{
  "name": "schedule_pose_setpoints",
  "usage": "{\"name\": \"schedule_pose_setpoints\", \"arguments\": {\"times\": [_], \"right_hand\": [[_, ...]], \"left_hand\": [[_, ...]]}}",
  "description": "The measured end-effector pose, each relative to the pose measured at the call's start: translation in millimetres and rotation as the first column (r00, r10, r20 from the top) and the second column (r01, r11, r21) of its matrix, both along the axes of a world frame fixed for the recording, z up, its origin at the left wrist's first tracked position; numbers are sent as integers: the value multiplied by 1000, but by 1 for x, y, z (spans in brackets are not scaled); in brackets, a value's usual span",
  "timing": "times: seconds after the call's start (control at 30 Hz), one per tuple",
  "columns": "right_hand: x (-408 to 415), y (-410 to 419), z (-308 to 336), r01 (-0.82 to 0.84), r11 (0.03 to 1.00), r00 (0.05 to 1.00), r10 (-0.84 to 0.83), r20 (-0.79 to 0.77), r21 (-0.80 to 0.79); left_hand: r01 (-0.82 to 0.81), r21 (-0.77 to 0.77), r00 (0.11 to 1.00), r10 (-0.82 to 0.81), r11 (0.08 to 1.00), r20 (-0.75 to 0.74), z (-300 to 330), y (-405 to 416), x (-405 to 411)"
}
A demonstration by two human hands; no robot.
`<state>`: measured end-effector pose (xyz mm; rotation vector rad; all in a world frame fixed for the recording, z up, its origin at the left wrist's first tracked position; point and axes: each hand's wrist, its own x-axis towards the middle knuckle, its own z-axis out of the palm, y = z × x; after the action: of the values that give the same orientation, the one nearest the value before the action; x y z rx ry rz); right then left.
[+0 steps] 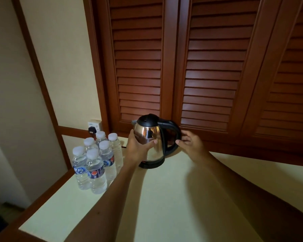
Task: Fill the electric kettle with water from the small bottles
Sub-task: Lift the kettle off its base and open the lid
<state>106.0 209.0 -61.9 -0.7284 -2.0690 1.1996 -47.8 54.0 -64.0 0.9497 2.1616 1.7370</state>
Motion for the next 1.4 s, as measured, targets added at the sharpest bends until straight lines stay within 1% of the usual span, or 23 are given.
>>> {"name": "schedule_pose_setpoints", "arguments": {"times": [0.1, 0.3, 0.4, 0.47, 0.53, 0.63, 0.77, 0.87, 0.97, 1.13, 1.27, 1.4], "right_hand": [[-3, 2, 0, 17, 1000, 1000, -17, -13, 2], [-5, 9, 0, 21, 1000, 1000, -21, -6, 8], [-5, 5, 2, 5, 1000, 998, -4, -66, 11], [-5, 1, 5, -1, 1000, 992, -1, -125, -21], [-5, -1, 11, -21, 999, 984, 13, -177, -44], [-4, 4, 23, -42, 998, 968, 31, -251, -39], [9, 11, 40, -44, 998, 955, 25, -297, -55], [34, 3, 46, -34, 997, 940, 10, -341, -64], [68, -11, 42, -22, 998, 935, 1, -354, -54], [130, -33, 22, 22, 995, 933, -54, -356, -96], [176, -49, 6, 54, 990, 942, -93, -322, -128], [215, -60, -11, 119, 988, 955, -141, -259, -97]], "left_hand": [[18, 19, 1000, -18, 1000, 7, -1, 4, -10], [30, -19, 999, -29, 999, 30, 0, 6, -20], [-2, -25, 1000, 2, 1000, 7, 1, 6, -21], [-12, -11, 1000, 12, 1000, -10, 3, 6, -20], [-19, 24, 999, 20, 1000, -29, 7, 7, -19], [-26, 86, 994, 35, 996, -99, 24, 11, -17], [-27, 133, 983, 50, 991, -177, 47, 16, -8], [8, 130, 977, 20, 991, -210, 51, 15, 9], [23, 130, 977, 6, 991, -212, 40, 12, 34], [63, 112, 987, -46, 992, -155, 15, -1, 90], [101, 64, 990, -93, 993, -107, -6, -12, 132], [110, 46, 990, -106, 993, -95, -21, -24, 175]]}}
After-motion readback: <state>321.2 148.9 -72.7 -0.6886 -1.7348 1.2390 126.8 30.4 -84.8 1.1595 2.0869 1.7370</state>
